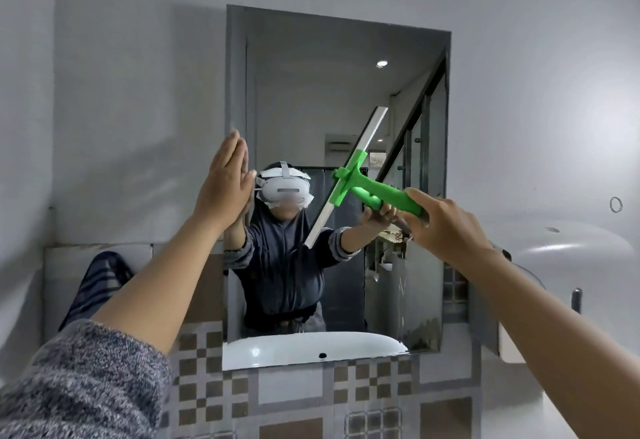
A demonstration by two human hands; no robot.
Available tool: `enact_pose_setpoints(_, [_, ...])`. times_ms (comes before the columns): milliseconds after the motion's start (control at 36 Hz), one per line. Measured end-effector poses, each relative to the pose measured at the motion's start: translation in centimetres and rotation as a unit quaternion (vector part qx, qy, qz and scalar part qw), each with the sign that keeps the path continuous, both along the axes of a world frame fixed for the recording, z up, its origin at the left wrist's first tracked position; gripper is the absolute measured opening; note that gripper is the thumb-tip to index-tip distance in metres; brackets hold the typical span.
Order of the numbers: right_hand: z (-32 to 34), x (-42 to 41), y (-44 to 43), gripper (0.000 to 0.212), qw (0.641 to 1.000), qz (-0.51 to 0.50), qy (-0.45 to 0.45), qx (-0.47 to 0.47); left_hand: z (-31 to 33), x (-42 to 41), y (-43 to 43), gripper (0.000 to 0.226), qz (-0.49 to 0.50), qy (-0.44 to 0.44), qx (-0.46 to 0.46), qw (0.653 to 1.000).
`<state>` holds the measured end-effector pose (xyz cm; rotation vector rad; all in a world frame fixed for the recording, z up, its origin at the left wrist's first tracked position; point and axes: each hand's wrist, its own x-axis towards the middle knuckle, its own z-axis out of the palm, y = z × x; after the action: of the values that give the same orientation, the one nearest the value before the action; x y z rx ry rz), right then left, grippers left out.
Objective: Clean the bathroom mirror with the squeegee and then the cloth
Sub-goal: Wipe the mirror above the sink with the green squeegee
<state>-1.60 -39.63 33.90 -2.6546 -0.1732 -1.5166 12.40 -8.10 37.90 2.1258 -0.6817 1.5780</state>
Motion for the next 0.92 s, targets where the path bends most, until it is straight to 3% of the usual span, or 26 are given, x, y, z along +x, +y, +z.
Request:
enact_pose_setpoints(444, [-7.7, 1.3, -0.5, 0.046, 0.968, 0.033, 0.018, 0.247, 0.2, 0.0, 1.2, 0.066, -0.004, 0.004, 0.038, 0.999])
enact_pose_setpoints(639, [-10.9, 2.0, 3.2, 0.038, 0.923, 0.102, 0.000, 0.371, 0.1, 0.0, 1.1, 0.066, -0.031, 0.017, 0.036, 0.999])
enact_pose_setpoints(917, [-13.7, 2.6, 8.8, 0.017, 0.863, 0.123, -0.041, 0.488, -0.3, -0.1, 1.4, 0.067, -0.043, 0.030, 0.048, 0.997])
